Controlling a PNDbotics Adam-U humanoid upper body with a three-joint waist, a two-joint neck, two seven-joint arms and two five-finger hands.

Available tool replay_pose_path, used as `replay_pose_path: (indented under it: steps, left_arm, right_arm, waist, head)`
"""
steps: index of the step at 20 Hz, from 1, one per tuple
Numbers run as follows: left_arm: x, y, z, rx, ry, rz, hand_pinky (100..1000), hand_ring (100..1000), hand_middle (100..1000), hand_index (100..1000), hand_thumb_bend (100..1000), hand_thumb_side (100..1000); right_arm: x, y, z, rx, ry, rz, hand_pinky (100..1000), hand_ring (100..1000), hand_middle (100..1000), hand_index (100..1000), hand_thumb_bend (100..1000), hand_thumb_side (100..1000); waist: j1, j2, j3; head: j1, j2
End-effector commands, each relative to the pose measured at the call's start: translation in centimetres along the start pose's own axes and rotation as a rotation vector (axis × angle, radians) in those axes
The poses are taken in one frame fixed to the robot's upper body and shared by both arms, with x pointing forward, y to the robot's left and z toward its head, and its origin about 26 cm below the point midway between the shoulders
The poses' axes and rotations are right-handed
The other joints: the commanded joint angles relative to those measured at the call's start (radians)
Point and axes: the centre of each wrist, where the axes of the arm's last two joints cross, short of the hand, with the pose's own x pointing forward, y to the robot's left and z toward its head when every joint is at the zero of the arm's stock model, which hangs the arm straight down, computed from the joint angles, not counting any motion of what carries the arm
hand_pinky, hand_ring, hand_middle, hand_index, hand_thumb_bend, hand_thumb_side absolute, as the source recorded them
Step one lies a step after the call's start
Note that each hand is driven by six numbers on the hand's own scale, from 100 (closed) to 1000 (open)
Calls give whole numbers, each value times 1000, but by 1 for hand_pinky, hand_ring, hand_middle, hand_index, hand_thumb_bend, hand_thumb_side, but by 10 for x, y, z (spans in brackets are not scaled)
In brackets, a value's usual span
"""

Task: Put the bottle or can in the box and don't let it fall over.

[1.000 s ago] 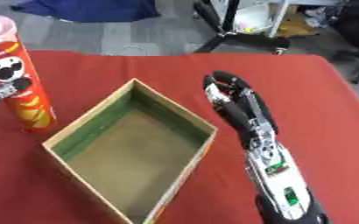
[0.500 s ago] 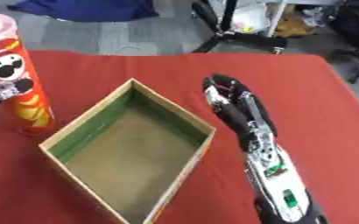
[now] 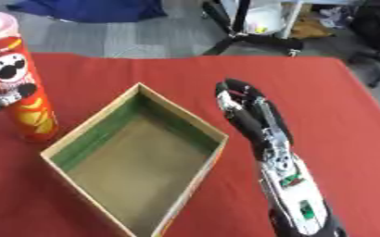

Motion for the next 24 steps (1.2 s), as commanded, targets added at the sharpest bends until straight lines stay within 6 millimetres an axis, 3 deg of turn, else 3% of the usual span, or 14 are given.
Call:
replay_pose_path:
  steps: [1, 6, 13, 17, 18, 19, 20, 24]
  left_arm:
    - [11, 10, -2, 26, -34, -14, 928, 935, 822, 869, 531, 699]
    - [11, 8, -3, 27, -33, -14, 928, 915, 781, 844, 494, 661]
    - [10, 6, -3, 64, -36, -12, 915, 868, 657, 774, 412, 564]
    - [9, 3, -3, 82, -34, 2, 908, 831, 559, 649, 299, 507]
    - [9, 3, -3, 85, -31, 9, 901, 809, 518, 569, 228, 482]
    - [8, 2, -3, 87, -29, 17, 899, 806, 512, 558, 214, 478]
    - [8, 1, -3, 87, -28, 26, 892, 793, 493, 532, 129, 459]
    - [8, 2, -3, 81, -26, 59, 875, 765, 457, 467, 100, 396]
  right_arm:
    - [7, -1, -3, 2, -20, 0, 808, 895, 841, 817, 187, 474]
    - [6, 0, -3, 0, -16, 0, 808, 894, 841, 816, 183, 476]
    - [7, 0, -3, -3, -13, -2, 808, 893, 840, 816, 180, 478]
    - [6, 0, -3, -4, -8, -3, 808, 893, 838, 815, 177, 480]
    - [6, 0, -3, -5, -7, -3, 808, 893, 838, 815, 176, 480]
    - [6, 0, -3, -6, -6, -3, 808, 893, 838, 815, 176, 480]
    - [5, 0, -3, -7, -6, -3, 808, 893, 838, 815, 175, 481]
    - [5, 0, -2, -8, -2, -3, 808, 893, 837, 815, 173, 483]
  waist:
    - [4, -16, -2]
    - [3, -17, -2]
    - [1, -17, -3]
    - [0, -16, -3]
    - [-1, -16, -3]
    - [-1, -16, -3]
    - [-2, -16, -4]
    - [-2, -17, -3]
  head:
    - [0, -14]
    - [-1, -14]
    - [-2, -14]
    - [-2, -14]
    - [-2, -14]
    - [-2, -14]
    - [-2, -13]
    - [-2, -12]
